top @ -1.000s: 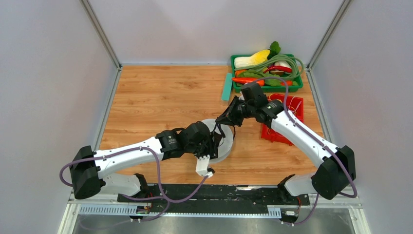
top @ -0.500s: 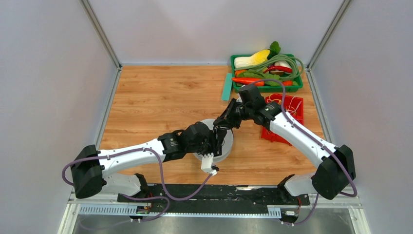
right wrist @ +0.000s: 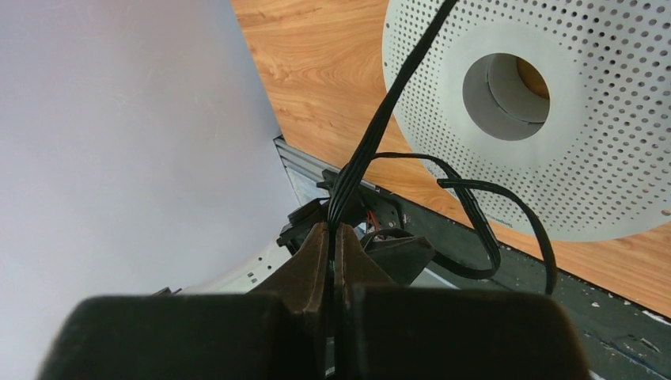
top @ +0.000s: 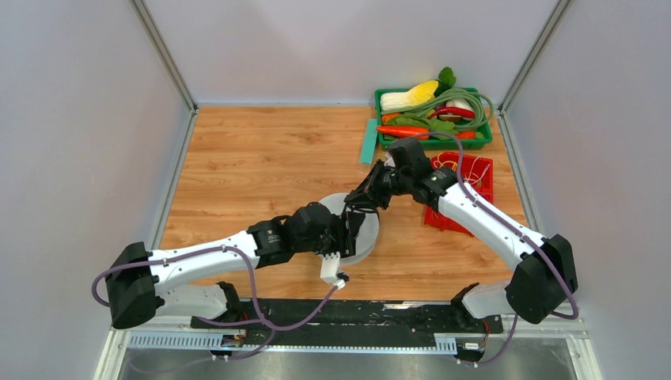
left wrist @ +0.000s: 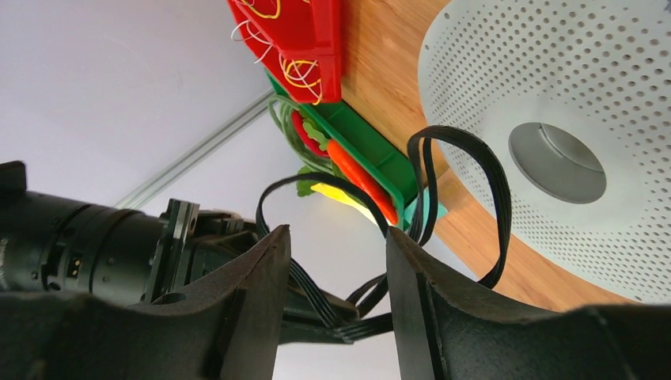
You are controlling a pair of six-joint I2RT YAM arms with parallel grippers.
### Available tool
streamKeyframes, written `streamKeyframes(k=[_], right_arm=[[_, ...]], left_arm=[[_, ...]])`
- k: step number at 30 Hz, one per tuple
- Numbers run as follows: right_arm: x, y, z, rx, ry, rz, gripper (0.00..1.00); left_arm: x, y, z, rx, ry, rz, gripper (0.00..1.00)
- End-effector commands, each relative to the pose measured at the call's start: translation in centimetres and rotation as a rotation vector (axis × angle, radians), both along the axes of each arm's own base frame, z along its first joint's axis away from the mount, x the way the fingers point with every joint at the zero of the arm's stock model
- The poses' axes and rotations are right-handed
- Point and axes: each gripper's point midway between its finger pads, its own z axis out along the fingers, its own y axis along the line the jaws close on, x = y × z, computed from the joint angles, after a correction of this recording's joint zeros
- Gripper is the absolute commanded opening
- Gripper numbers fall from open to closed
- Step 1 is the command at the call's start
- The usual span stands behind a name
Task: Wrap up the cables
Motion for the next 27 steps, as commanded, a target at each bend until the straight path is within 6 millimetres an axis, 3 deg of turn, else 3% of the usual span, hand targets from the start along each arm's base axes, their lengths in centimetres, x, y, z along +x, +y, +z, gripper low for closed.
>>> streamKeyframes(k=[1, 5, 12, 15, 20, 27], right_arm=[[0.2, 0.4, 0.6, 0.090, 0.053, -0.006, 0.00], [0.4, 0.6, 0.9, 0.127, 0.067, -0.001, 0.00], [0.1, 0.8, 1.1, 0.153, 0.088, 0.006, 0.00], [0.2, 0.6, 0.4, 0.154, 0.114, -0.007, 0.00], [0.9, 0.3, 0.9, 0.176, 0.108, -0.021, 0.00], [0.7, 0.3, 0.8, 0.181, 0.120, -0.021, 0.00]], left_arm=[[-0.8, 0.4, 1.0, -0.040, -0.051, -0.060, 0.56], [-1.4, 0.9, 0.7, -0.040, -0.045, -0.083, 0.54], [-0.3, 0.2, 2.0, -0.101, -0.068, -0.053, 0.56], [-1.1, 0.3, 1.3, -0.095, -0.076, -0.094, 0.56], [-2.6, 1.1, 1.1, -0.073, -0.061, -0.149, 0.56], [-1.4, 0.7, 1.9, -0.092, -0.070, -0.101, 0.55]])
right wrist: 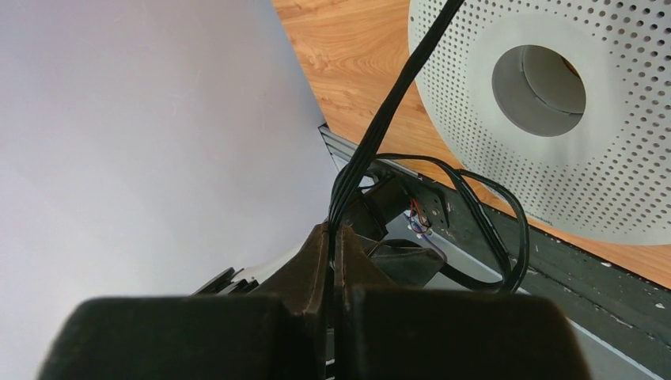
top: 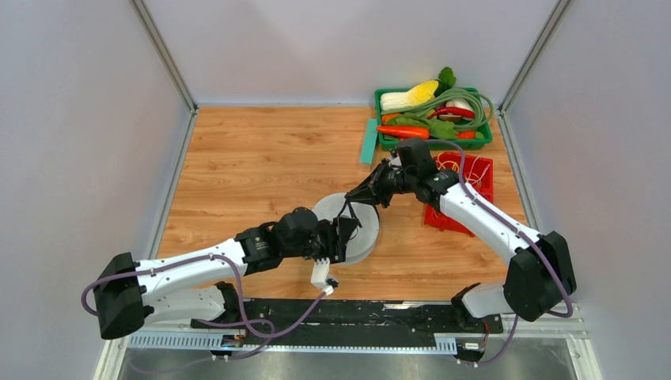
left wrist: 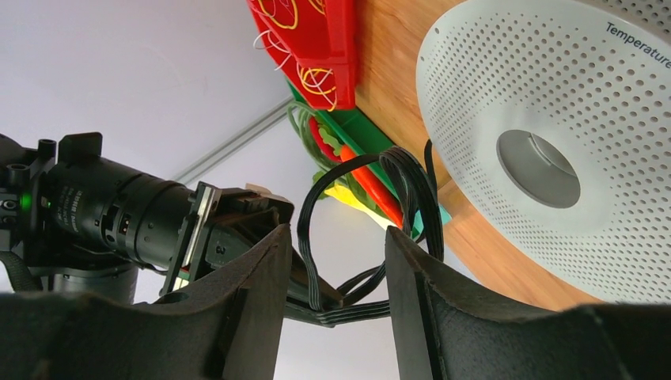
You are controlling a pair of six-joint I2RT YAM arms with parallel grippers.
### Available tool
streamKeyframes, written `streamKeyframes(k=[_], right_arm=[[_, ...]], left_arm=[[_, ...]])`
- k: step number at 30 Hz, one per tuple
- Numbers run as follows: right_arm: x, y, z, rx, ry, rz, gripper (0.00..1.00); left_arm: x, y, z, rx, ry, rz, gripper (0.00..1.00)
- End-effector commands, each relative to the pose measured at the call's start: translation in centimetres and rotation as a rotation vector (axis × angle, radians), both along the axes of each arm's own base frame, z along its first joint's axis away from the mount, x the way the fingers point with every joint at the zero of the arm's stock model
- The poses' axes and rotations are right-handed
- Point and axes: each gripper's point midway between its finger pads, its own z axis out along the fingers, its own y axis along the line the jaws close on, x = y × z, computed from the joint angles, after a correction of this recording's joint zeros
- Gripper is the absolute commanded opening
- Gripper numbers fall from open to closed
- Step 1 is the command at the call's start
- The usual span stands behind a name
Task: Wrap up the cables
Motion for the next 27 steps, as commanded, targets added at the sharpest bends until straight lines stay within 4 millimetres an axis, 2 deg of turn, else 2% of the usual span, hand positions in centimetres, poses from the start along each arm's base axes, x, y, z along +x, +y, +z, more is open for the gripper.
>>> streamKeyframes(k=[1, 8, 18, 21, 24, 25, 26, 27], right_arm=[[-0.2, 0.4, 0.8, 0.039, 0.000, 0.011, 0.00], [-0.6, 0.3, 0.5, 0.023, 0.008, 0.013, 0.00], [-0.7, 0.3, 0.5, 0.031, 0.019, 0.013, 0.06], [-0.6, 0.3, 0.5, 0.031, 0.022, 0.011, 0.06], [-0.7, 0.3, 0.3, 0.036, 0.029, 0.009, 0.08], [-0.5, 0.2, 0.3, 0.037, 0.024, 0.005, 0.14], [-0.2, 0.1, 0.4, 0.038, 0.019, 0.003, 0.26], [0.1, -0.1, 0.6, 0.042, 0.000, 0.005, 0.36]], left_arm=[[0.2, -1.0, 2.0, -0.033, -0.064, -0.039, 0.55], [1.2, -2.0, 1.7, -0.047, -0.100, -0.030, 0.50], [1.9, -2.1, 3.1, -0.119, -0.162, -0.030, 0.40], [2.0, -2.2, 3.0, -0.112, -0.168, -0.034, 0.32], [1.9, -2.0, 2.9, -0.117, -0.165, -0.036, 0.16], [1.7, -2.1, 3.2, -0.130, -0.157, -0.039, 0.05], [1.5, -2.0, 3.4, -0.145, -0.151, -0.044, 0.00], [1.4, -2.0, 4.0, -0.170, -0.142, -0.046, 0.00]])
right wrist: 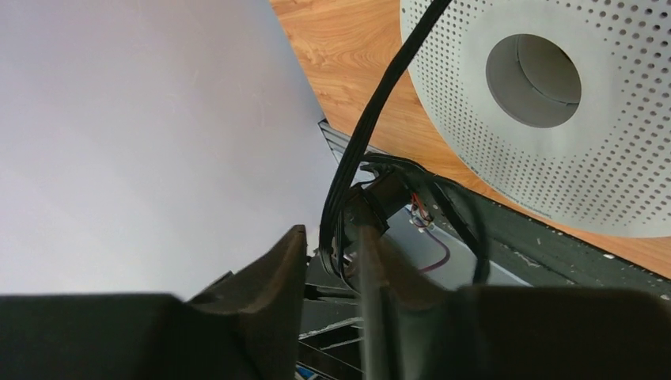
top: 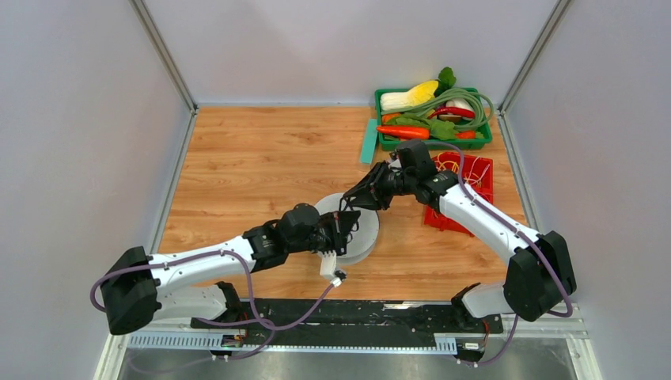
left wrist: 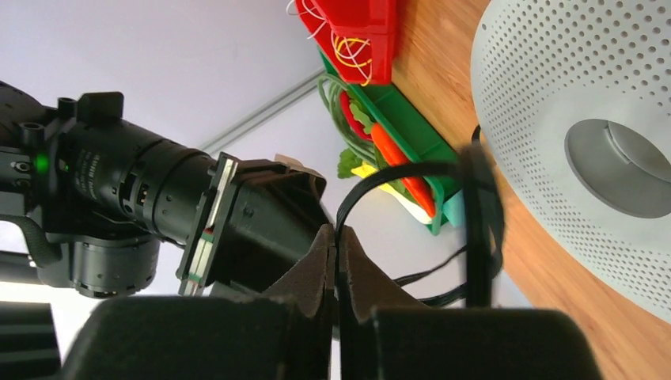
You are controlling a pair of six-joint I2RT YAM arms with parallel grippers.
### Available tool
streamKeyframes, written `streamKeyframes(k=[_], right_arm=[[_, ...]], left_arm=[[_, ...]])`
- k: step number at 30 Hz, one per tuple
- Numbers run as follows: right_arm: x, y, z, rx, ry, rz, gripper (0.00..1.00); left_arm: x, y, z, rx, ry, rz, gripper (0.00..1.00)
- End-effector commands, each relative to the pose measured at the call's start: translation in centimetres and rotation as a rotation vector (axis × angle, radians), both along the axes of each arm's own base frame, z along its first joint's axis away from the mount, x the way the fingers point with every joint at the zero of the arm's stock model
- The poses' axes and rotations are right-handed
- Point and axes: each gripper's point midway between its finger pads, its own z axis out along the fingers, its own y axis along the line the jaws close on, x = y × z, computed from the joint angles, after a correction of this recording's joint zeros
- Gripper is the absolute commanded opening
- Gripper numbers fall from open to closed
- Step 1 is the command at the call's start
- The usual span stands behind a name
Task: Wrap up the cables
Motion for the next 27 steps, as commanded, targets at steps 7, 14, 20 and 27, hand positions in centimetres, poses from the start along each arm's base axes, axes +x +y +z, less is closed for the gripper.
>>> streamKeyframes(k=[7, 14, 20, 27], right_arm=[[4.0, -3.9, 3.2, -0.007, -0.235, 0.011, 1.00], [6.1, -9.6, 5.4, -0.011, -0.493, 0.120, 1.00], [7.0, -12.6, 10.5, -0.068, -0.852, 0.126, 1.00], [2.4, -11.3, 15.8, -0.038, -1.255, 0.205, 1.00]], left_arm=[[-1.6, 0.4, 11.2, -0.345, 0.191, 0.005, 0.00], [0.3, 2.3, 21.2, -0.730, 0.800, 0.299, 0.00], [3.6, 4.5, 23.8, -1.087, 1.356, 0.613, 0.00], [5.1, 7.3, 26.4, -1.317, 1.549, 0.674, 0.00]])
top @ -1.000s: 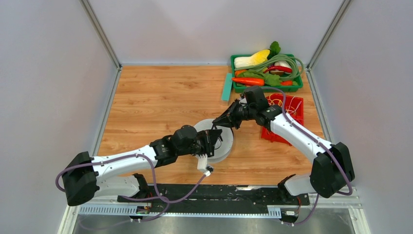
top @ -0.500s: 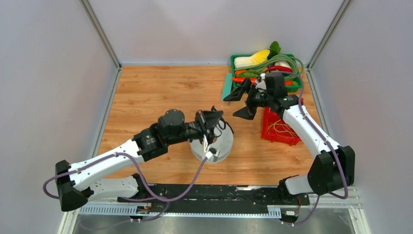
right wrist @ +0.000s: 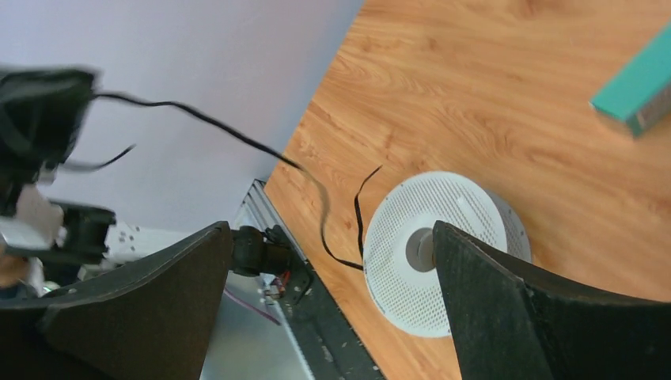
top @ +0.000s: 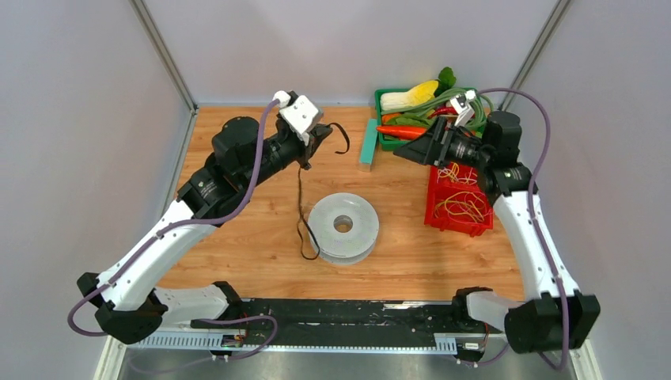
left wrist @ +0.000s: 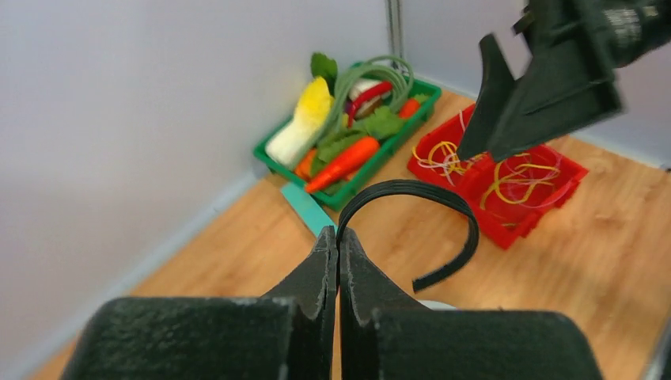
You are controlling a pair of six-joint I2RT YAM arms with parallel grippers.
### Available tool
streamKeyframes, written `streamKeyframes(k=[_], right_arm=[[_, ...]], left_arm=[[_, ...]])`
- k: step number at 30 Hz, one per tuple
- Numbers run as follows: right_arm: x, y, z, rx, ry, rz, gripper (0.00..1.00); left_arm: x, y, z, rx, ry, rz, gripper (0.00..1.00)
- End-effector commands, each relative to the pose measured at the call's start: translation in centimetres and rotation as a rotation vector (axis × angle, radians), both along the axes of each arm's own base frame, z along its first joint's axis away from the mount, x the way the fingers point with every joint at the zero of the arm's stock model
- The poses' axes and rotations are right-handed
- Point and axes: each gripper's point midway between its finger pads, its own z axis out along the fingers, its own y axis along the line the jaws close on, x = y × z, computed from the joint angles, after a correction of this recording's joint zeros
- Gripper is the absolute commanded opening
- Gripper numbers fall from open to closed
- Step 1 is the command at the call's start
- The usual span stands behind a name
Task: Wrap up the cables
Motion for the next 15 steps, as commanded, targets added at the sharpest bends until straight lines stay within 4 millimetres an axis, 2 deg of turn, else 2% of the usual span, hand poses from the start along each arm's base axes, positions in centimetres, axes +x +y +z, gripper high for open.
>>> streamKeyframes(k=[1, 5, 10, 13, 15], right_arm=[[-3.8, 1.7, 5.4, -0.026, -0.409, 0.123, 1.00], [-5.9, 3.1, 7.4, -0.114, -0.646, 0.151, 1.00], [-8.3, 5.4, 10.5, -0.135, -0.875, 0.230, 0.98], [-9.2, 7.3, 10.9, -0.154, -0.913, 0.277, 0.97], [-9.6, 8.5, 10.4, -0.145, -0.899, 0.314, 0.97]], left_arm=[[-0.1, 1.3, 1.8, -0.238, 0.245, 0.058, 0.00], [-1.6, 1.3, 2.6, -0.314, 0.351, -0.049, 0.00], [-5.3, 0.1, 2.1, -0.348, 0.465, -0.249, 0.00], [-6.2, 0.1, 2.1, -0.372, 0.505, -0.300, 0.00], [-6.5, 0.4, 3.0, -0.418, 0.513, -0.332, 0.00]])
